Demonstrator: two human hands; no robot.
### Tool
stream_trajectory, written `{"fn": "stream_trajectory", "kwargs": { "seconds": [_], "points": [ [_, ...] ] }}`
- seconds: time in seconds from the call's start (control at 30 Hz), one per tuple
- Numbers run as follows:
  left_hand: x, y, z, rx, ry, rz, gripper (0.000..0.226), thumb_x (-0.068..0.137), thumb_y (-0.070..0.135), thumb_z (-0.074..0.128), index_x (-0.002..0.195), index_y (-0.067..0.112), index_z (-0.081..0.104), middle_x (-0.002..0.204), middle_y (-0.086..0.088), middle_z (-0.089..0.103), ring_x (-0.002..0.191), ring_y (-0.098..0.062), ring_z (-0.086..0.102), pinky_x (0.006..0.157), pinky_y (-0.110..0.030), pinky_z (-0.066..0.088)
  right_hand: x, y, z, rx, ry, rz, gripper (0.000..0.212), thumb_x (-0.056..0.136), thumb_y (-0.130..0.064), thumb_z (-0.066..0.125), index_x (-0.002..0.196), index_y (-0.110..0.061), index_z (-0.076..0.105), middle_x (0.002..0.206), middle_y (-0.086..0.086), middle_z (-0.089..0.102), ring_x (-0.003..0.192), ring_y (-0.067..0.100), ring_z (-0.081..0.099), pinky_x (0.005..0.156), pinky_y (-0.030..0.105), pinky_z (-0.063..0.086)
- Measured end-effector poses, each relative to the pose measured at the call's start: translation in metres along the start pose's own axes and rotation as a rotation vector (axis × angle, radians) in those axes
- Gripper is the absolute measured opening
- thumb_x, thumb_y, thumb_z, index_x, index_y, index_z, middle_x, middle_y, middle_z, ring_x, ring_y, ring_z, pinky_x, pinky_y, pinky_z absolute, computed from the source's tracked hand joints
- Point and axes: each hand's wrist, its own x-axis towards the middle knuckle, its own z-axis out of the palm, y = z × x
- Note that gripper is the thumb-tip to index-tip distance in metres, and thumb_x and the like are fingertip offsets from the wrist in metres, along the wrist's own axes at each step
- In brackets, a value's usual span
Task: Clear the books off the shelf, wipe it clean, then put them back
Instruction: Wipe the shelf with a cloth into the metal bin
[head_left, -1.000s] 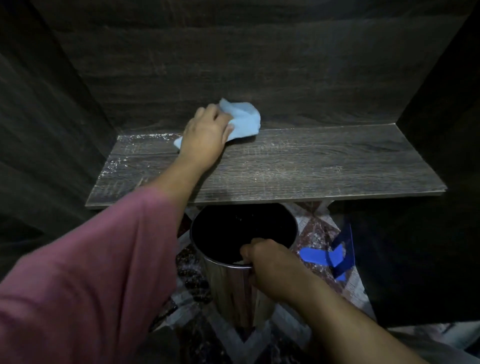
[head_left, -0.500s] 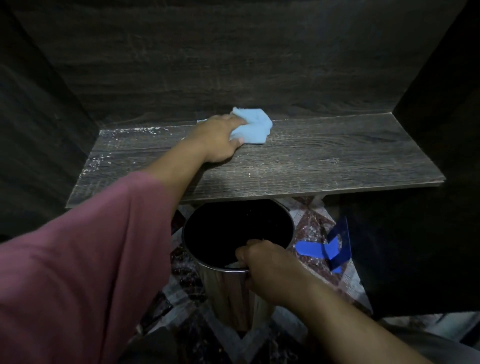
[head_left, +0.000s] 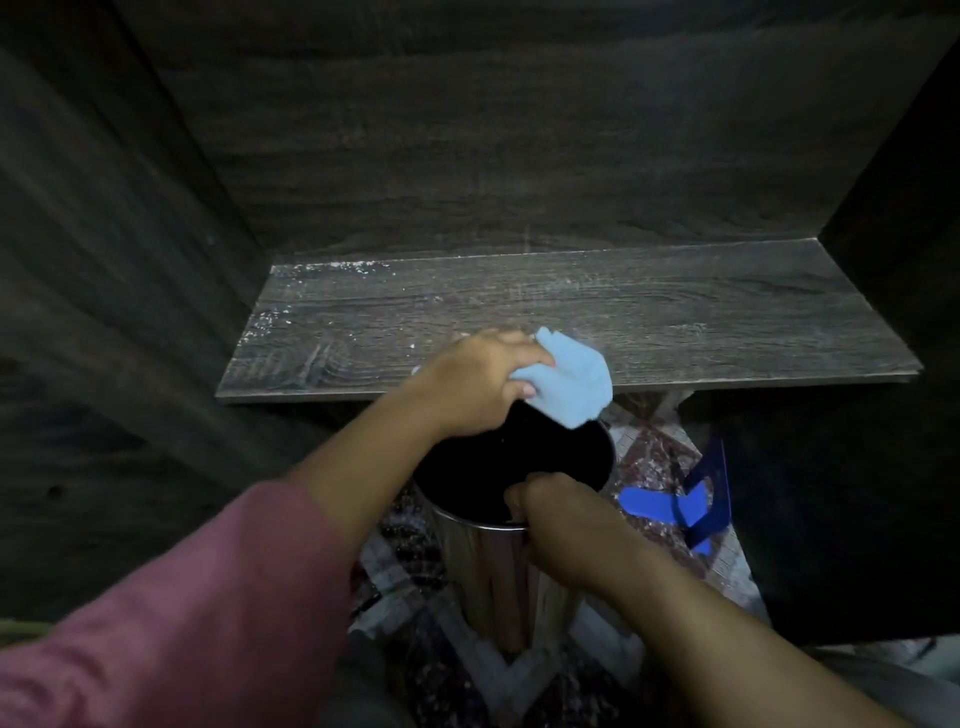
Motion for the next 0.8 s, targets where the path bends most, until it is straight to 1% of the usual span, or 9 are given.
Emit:
{"fn": "stream_trajectory", "kwargs": {
  "seconds": [0.1, 0.2, 0.27, 0.37, 0.47, 0.57, 0.67, 0.73, 0.8],
  "points": [
    [-0.020, 0.007, 0.001, -0.059, 0.068, -0.011, 0.036, 0.085, 0.030, 0.051, 0.119, 0.030, 0.063, 0.119, 0.004, 0.062, 0.109, -0.019, 0.058, 0.094, -0.043, 0.045, -0.002, -0.001, 0.000, 0.021, 0.009, -0.030, 0.018, 0.082, 0.001, 0.050, 0.084, -0.017, 0.053, 0.103, 0.011, 0.060, 0.098, 0.031, 0.061, 0.066, 0.027, 0.036],
    [-0.030, 0.012, -0.018, -0.217, 0.218, -0.070, 0.033, 0.087, 0.024, 0.057, 0.119, 0.022, 0.065, 0.106, 0.000, 0.063, 0.098, -0.016, 0.059, 0.089, -0.028, 0.044, -0.002, -0.002, -0.002, 0.034, 0.023, -0.022, 0.021, 0.082, 0.002, 0.050, 0.093, -0.012, 0.060, 0.107, 0.012, 0.060, 0.100, 0.031, 0.060, 0.069, 0.027, 0.038],
    [-0.038, 0.005, -0.031, -0.196, 0.392, -0.191, 0.034, 0.088, 0.025, 0.059, 0.121, 0.020, 0.065, 0.109, -0.002, 0.062, 0.101, -0.019, 0.059, 0.086, -0.021, 0.040, -0.002, -0.002, -0.002, 0.038, 0.012, -0.011, 0.023, 0.082, 0.003, 0.050, 0.096, -0.012, 0.061, 0.108, 0.012, 0.059, 0.100, 0.031, 0.060, 0.068, 0.027, 0.038],
    [-0.061, -0.016, -0.031, -0.036, 0.664, -0.419, 0.035, 0.090, 0.022, 0.063, 0.125, 0.018, 0.063, 0.118, -0.008, 0.060, 0.108, -0.029, 0.057, 0.093, -0.027, 0.040, 0.000, -0.002, -0.001, 0.051, 0.000, 0.000, 0.022, 0.082, 0.004, 0.051, 0.091, -0.015, 0.058, 0.103, 0.010, 0.057, 0.098, 0.031, 0.060, 0.068, 0.027, 0.037],
    [-0.078, -0.032, -0.019, 0.071, 0.783, -0.598, 0.037, 0.091, 0.023, 0.062, 0.128, 0.019, 0.062, 0.116, -0.011, 0.058, 0.106, -0.033, 0.053, 0.095, -0.038, 0.041, 0.001, -0.002, 0.001, 0.056, 0.009, -0.009, 0.022, 0.082, 0.002, 0.051, 0.082, -0.019, 0.051, 0.095, 0.008, 0.053, 0.096, 0.031, 0.060, 0.067, 0.027, 0.037],
    [-0.076, -0.050, -0.012, 0.119, 0.779, -0.723, 0.039, 0.092, 0.022, 0.059, 0.131, 0.020, 0.059, 0.119, -0.015, 0.055, 0.107, -0.038, 0.049, 0.094, -0.039, 0.039, 0.000, -0.001, 0.003, 0.022, 0.016, -0.026, 0.018, 0.082, 0.001, 0.051, 0.089, -0.014, 0.058, 0.103, 0.011, 0.058, 0.097, 0.032, 0.060, 0.066, 0.028, 0.036],
    [-0.061, -0.061, -0.012, 0.156, 0.639, -0.825, 0.042, 0.094, 0.025, 0.055, 0.135, 0.020, 0.055, 0.126, -0.020, 0.053, 0.111, -0.042, 0.048, 0.097, -0.040, 0.035, 0.001, 0.003, 0.004, 0.008, 0.037, -0.019, 0.019, 0.081, 0.001, 0.051, 0.093, -0.011, 0.060, 0.104, 0.011, 0.058, 0.097, 0.032, 0.060, 0.066, 0.028, 0.035],
    [-0.048, -0.058, -0.012, 0.195, 0.530, -0.799, 0.042, 0.095, 0.028, 0.053, 0.136, 0.019, 0.054, 0.127, -0.023, 0.053, 0.110, -0.043, 0.050, 0.098, -0.041, 0.035, 0.001, 0.005, 0.006, 0.023, 0.038, -0.011, 0.018, 0.081, 0.000, 0.051, 0.090, -0.014, 0.059, 0.103, 0.011, 0.058, 0.096, 0.033, 0.060, 0.066, 0.029, 0.037],
    [-0.035, -0.045, -0.012, 0.218, 0.459, -0.717, 0.041, 0.095, 0.033, 0.051, 0.134, 0.022, 0.055, 0.126, -0.022, 0.055, 0.107, -0.043, 0.053, 0.092, -0.041, 0.041, 0.002, 0.007, 0.008, 0.034, 0.032, -0.014, 0.018, 0.080, -0.001, 0.052, 0.082, -0.018, 0.054, 0.100, 0.009, 0.059, 0.094, 0.032, 0.061, 0.068, 0.030, 0.043]
  ]
}}
